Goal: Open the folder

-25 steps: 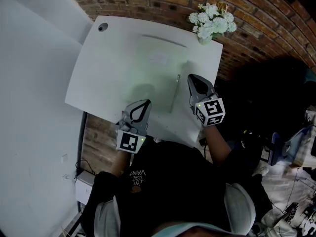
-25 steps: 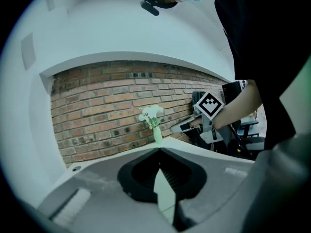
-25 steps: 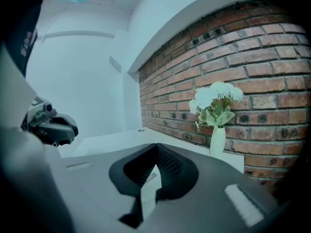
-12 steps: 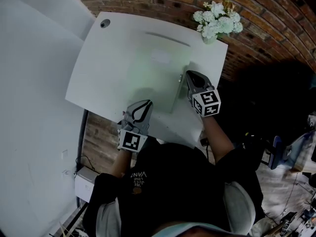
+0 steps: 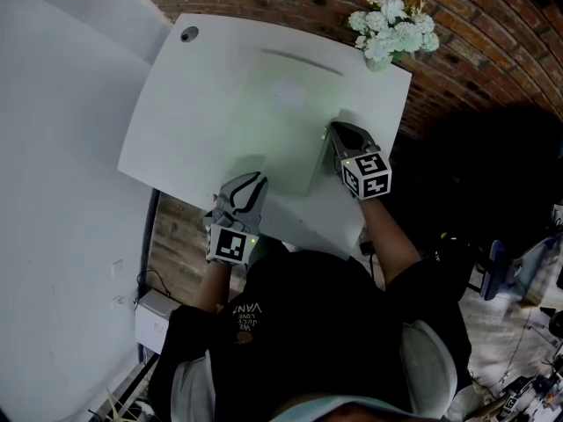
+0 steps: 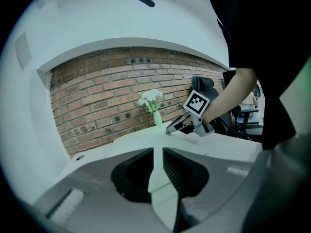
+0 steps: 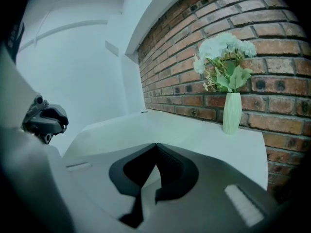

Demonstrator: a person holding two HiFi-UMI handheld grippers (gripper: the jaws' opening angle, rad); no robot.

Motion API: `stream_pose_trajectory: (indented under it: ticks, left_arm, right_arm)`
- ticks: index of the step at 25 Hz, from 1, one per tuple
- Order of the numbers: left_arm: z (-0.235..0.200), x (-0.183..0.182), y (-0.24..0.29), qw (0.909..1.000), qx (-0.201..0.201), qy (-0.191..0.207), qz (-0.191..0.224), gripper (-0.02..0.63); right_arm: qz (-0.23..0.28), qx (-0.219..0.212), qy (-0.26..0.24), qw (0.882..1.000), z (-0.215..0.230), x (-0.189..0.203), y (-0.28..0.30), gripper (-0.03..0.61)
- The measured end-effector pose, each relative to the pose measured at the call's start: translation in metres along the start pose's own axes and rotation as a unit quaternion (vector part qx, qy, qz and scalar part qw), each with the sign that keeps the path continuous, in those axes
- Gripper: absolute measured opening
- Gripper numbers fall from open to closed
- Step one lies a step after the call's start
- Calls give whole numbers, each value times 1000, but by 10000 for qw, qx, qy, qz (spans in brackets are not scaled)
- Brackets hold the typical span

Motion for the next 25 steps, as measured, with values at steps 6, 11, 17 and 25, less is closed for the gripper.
stream_pose_trajectory:
  ticks: [6,11,17,25]
  left_arm:
    - [-19,18,-8,9983,-225,326,-435,117]
    - [-51,34,-14,9887,-271,1138,-934,182]
    - [-77,40,-18,9718,-117,1940,-1338,248]
    - [-77,43,-6,9441,264,2836,-1658,296]
  right_arm:
    - [-18,-61,-224,9997,0,0,0,-2]
    - [-91,-76,-392,9992,0,-2,0,-2]
    - [-119,-64,-456,9989,-1,-3,1,-2]
    - [-113,-44,-458,9989,-1,-2,1,-2]
Point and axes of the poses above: the fingertips, and each gripper's own axes: y forward along the fingers, z to its right, x out of its underside, the point moved 10 cm from there along -y, backward along the fingers, and after that the axes turned 8 degrees about -y, right-handed, at the moved point
